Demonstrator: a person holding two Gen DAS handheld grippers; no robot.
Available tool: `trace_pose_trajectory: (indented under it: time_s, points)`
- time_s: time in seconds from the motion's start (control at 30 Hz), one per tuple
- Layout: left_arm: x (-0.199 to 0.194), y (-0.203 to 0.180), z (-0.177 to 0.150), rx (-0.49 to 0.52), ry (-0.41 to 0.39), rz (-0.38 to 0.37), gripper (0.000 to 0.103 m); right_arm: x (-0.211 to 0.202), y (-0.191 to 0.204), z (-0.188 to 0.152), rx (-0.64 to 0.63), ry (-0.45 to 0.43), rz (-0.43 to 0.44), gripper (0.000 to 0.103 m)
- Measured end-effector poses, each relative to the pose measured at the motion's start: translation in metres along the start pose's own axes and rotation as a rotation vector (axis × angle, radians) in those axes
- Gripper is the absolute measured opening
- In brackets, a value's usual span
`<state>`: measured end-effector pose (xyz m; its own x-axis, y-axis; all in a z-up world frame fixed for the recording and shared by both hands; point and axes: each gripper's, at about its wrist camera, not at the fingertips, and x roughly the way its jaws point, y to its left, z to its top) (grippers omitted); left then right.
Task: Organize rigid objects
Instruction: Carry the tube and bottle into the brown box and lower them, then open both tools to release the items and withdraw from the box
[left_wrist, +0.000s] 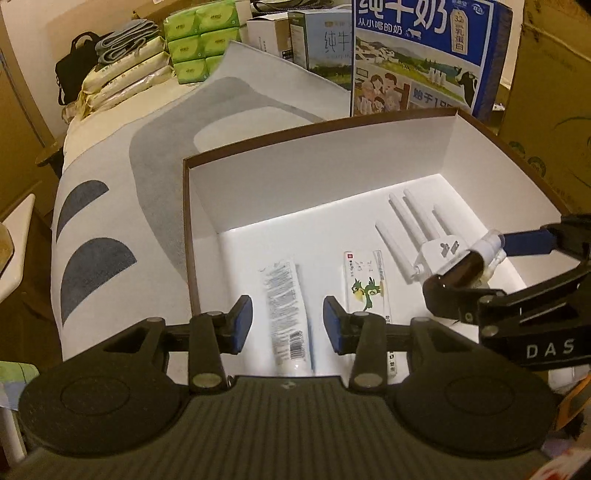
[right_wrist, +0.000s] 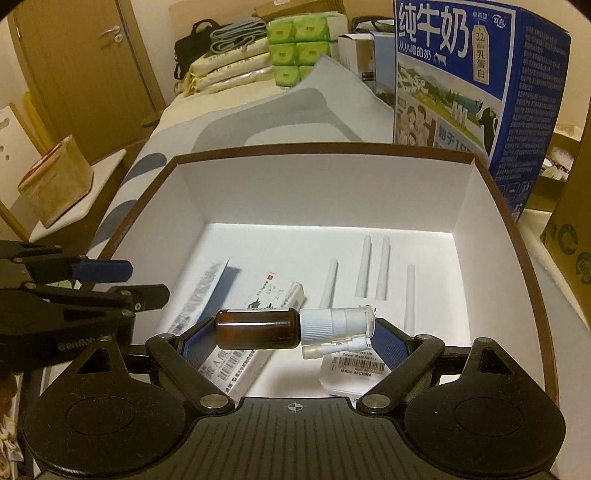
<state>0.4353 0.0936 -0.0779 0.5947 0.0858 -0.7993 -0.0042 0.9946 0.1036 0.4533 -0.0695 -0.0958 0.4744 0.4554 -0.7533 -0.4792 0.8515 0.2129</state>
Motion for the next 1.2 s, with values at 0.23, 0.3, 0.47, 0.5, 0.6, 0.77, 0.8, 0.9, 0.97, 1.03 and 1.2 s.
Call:
trace_pose_trajectory:
  time_s: [0.23,0.3,0.47,0.5,0.6,0.77,0.8,0.9,0.97,1.03,1.2]
  points:
    - [-0.006,0.006,-0.001,-0.018,-0.008,-0.002,0.039,-0.002,0.002,0.001,0.012,-0.013,0.02,0.087]
    - [-0.01,0.007,-0.001,-0.024,-0.014,0.003,0.043,-0.005,0.005,0.003,0.006,-0.031,0.005,0.088]
    - [-0.02,0.01,-0.003,-0.037,-0.032,0.009,0.047,-0.015,0.005,0.004,0.019,-0.049,0.018,0.09]
    - [-0.022,0.011,-0.004,-0.04,-0.033,0.007,0.047,-0.018,0.004,0.004,0.026,-0.053,0.015,0.09]
    - [-0.03,0.012,-0.007,-0.046,-0.04,0.002,0.047,-0.026,0.0,0.002,0.052,-0.06,0.027,0.09]
    - [-0.047,0.011,-0.015,-0.054,-0.051,-0.016,0.047,-0.047,-0.002,-0.007,0.064,-0.08,0.031,0.09]
    - [-0.051,0.01,-0.017,-0.055,-0.055,-0.019,0.047,-0.051,-0.003,-0.009,0.07,-0.083,0.032,0.09]
    - [-0.064,0.008,-0.021,-0.062,-0.066,-0.026,0.047,-0.065,-0.004,-0.015,0.084,-0.103,0.03,0.09]
    - [-0.073,0.006,-0.025,-0.064,-0.076,-0.033,0.047,-0.076,-0.003,-0.019,0.089,-0.12,0.025,0.09]
    - [-0.083,0.003,-0.028,-0.066,-0.09,-0.039,0.047,-0.087,-0.002,-0.024,0.097,-0.145,0.021,0.09]
    - [-0.115,0.0,-0.038,-0.089,-0.131,-0.059,0.047,-0.12,0.001,-0.037,0.118,-0.207,0.0,0.09]
